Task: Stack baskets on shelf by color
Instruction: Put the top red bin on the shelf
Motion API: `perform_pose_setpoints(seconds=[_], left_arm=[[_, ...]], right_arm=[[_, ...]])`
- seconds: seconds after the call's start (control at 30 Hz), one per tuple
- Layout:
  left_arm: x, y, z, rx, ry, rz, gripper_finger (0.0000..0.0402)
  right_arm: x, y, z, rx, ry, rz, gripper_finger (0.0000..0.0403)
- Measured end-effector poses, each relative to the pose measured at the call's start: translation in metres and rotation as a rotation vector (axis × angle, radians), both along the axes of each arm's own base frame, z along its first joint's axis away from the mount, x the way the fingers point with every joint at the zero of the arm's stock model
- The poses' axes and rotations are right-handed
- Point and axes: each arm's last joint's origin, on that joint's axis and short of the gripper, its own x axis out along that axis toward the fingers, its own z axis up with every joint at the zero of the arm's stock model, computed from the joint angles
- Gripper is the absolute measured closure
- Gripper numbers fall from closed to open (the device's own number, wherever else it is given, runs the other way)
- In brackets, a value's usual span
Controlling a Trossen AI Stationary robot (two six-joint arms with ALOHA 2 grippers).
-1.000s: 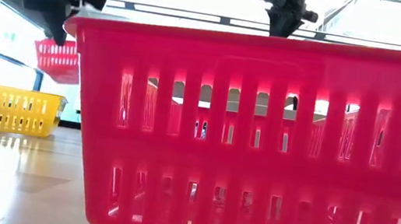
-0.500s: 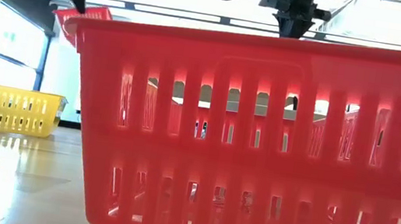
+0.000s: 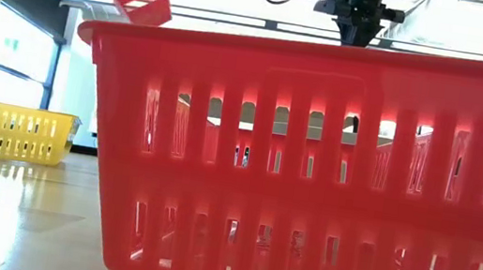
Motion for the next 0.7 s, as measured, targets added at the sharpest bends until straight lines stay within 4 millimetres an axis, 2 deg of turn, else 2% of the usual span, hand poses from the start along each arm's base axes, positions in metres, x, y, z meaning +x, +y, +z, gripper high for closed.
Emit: perform_pose_setpoints(seconds=[0.23, 0.43, 0.7], left_arm=[[0.023, 0.006, 0.016, 0.059, -0.099, -0.111, 0.0401], [0.053, 0.010, 0.018, 0.096, -0.075, -0.182, 0.0401], [0.094, 0.011, 0.020, 0.106, -0.039, -0.216, 0.0401]], right_arm=[[-0.002, -0.001, 0.001, -0.050, 0.029, -0.011, 0.0334], [-0.007, -0.002, 0.001, -0.110, 0.106, -0.021, 0.0334], [-0.020, -0.013, 0.009, -0.130, 0.094, -0.062, 0.0334]])
